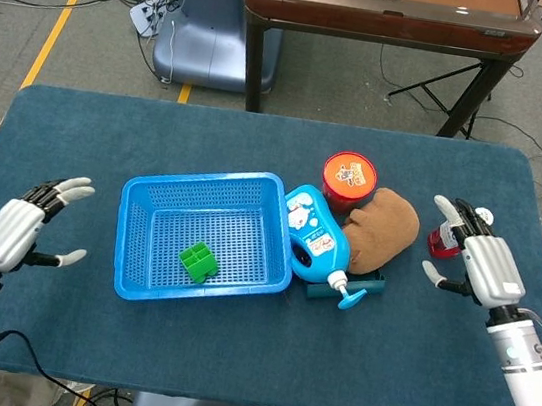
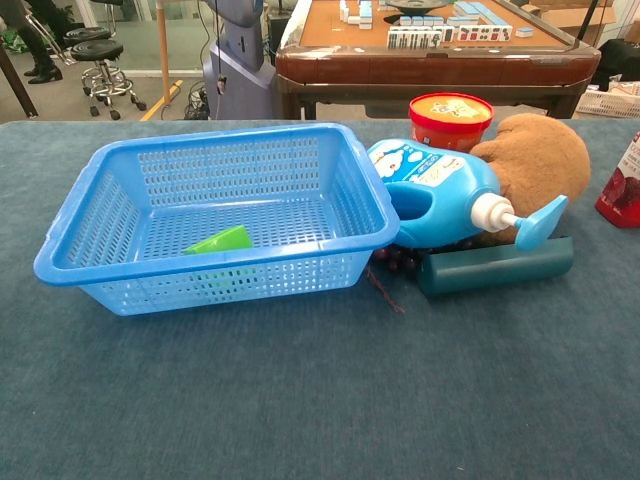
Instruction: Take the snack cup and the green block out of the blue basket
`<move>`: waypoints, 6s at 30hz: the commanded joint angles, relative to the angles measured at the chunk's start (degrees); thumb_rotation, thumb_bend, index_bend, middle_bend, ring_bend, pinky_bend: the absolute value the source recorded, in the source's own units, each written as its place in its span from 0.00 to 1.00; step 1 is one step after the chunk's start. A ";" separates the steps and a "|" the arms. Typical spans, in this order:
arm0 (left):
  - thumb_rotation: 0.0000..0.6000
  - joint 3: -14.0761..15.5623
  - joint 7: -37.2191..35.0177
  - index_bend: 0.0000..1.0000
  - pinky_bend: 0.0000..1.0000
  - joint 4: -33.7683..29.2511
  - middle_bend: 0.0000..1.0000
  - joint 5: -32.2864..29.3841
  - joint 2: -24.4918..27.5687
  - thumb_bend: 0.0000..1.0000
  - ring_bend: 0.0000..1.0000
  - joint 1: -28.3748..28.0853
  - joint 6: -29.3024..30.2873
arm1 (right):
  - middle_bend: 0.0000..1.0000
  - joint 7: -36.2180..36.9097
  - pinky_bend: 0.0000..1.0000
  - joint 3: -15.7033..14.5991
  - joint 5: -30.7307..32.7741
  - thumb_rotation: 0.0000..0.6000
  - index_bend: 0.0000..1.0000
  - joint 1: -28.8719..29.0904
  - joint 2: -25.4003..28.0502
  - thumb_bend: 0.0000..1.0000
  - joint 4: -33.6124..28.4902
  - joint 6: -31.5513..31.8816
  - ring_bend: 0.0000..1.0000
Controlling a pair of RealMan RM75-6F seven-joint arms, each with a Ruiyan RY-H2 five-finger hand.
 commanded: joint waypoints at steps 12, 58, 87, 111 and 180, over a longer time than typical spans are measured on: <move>1.00 0.70 4.58 0.22 0.13 7.65 0.16 5.90 -7.52 0.19 0.15 -13.51 -11.12 | 0.11 -0.49 0.14 -0.94 -1.46 1.00 0.00 -3.00 1.51 0.28 -1.84 2.42 0.03; 1.00 3.23 14.56 0.18 0.13 21.33 0.16 -5.75 -23.47 0.19 0.15 -31.33 -30.14 | 0.11 2.31 0.15 0.20 0.19 1.00 0.00 -5.60 0.99 0.28 0.83 1.84 0.02; 1.00 3.39 20.60 0.17 0.13 13.79 0.15 -10.10 -16.46 0.19 0.15 -29.03 -27.73 | 0.11 4.84 0.15 -0.09 -2.08 1.00 0.00 -7.04 1.34 0.28 0.82 3.41 0.03; 1.00 5.81 23.59 0.20 0.13 25.48 0.14 -11.06 -25.10 0.19 0.16 -30.75 -30.95 | 0.11 5.30 0.15 -0.21 -2.07 1.00 0.00 -7.95 1.71 0.28 0.79 3.88 0.03; 1.00 -1.50 20.96 0.25 0.47 30.74 0.30 -34.94 -15.08 0.19 0.31 -19.71 -30.15 | 0.11 7.35 0.16 -0.41 -3.59 1.00 0.00 -9.20 2.45 0.28 0.75 5.38 0.03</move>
